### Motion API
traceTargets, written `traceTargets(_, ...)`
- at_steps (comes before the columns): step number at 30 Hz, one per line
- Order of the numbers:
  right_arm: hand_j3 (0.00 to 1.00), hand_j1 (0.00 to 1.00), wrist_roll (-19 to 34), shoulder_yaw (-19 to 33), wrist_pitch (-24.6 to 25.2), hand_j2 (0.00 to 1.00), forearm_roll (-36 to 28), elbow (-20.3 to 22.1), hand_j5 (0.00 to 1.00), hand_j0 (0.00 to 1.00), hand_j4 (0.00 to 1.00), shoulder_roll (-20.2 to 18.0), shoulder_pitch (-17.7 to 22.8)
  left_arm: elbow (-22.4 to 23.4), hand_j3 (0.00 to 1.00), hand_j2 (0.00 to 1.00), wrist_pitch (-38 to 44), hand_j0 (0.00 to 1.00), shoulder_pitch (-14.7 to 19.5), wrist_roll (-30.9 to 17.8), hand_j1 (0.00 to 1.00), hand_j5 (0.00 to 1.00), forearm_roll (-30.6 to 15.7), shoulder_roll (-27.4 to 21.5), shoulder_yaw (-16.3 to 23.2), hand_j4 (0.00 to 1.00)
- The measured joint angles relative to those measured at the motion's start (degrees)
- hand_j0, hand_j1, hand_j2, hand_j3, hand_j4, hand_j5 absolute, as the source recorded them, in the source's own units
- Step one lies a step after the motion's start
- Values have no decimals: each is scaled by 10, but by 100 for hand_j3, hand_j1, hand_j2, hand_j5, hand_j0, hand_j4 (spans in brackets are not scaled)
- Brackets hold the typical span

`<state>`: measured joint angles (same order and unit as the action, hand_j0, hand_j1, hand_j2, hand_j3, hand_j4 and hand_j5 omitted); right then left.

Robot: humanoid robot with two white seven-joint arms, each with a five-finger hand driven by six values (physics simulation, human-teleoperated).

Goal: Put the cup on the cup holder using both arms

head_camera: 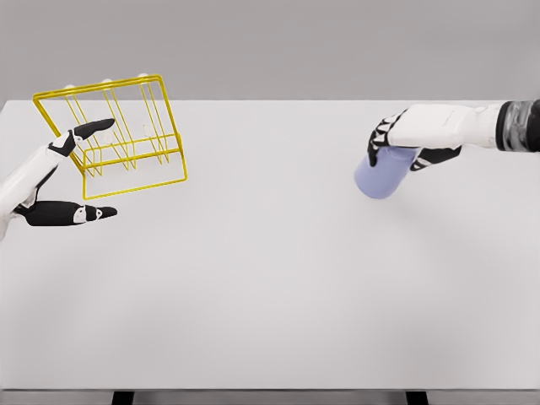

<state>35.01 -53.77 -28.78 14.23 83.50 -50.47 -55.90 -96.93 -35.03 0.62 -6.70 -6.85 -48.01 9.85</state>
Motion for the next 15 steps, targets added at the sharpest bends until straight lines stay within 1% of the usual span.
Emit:
traceTargets(3, 54, 54, 0, 0, -1, 54, 0, 6, 54, 54, 54, 26, -2, 0, 100, 100, 0, 100, 0, 0, 100, 100, 0, 0, 0, 100)
traceTargets(7, 54, 54, 0, -1, -2, 54, 1, 15, 54, 54, 54, 50, -3, 0, 100, 100, 0, 100, 0, 0, 100, 100, 0, 0, 0, 100)
traceTargets(9, 49, 49, 0, -1, -2, 49, 2, 17, 49, 49, 49, 63, -4, 0, 100, 100, 0, 100, 0, 0, 100, 100, 0, 0, 0, 100)
traceTargets(12, 48, 48, 0, -2, -2, 48, 4, 22, 48, 48, 48, 82, -5, 0, 100, 100, 0, 100, 0, 0, 100, 100, 0, 0, 0, 100)
traceTargets(15, 50, 50, 0, -3, -2, 50, 5, 25, 50, 50, 50, 98, -9, 0, 100, 100, 0, 100, 0, 0, 100, 100, 0, 0, 0, 100)
